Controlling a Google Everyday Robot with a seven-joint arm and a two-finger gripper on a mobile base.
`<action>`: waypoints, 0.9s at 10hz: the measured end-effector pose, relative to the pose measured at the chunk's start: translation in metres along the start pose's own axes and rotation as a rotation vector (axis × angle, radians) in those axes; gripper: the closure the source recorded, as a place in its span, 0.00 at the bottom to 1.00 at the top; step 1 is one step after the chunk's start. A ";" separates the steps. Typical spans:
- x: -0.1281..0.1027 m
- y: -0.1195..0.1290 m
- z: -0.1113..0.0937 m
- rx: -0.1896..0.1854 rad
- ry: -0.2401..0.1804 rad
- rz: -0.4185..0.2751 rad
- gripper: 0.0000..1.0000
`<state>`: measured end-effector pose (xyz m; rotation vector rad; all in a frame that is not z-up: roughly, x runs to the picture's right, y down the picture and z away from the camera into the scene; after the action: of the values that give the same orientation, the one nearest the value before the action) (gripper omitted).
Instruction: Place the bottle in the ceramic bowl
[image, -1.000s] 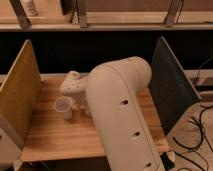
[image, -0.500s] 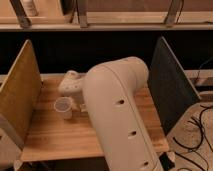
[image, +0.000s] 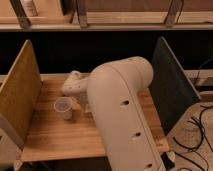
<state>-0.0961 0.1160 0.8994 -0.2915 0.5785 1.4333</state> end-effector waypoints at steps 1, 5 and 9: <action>0.001 0.001 0.000 -0.007 0.006 0.007 1.00; -0.014 0.009 -0.062 -0.113 -0.085 0.034 1.00; -0.039 0.007 -0.153 -0.170 -0.256 0.032 1.00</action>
<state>-0.1342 0.0045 0.7940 -0.2283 0.2549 1.5254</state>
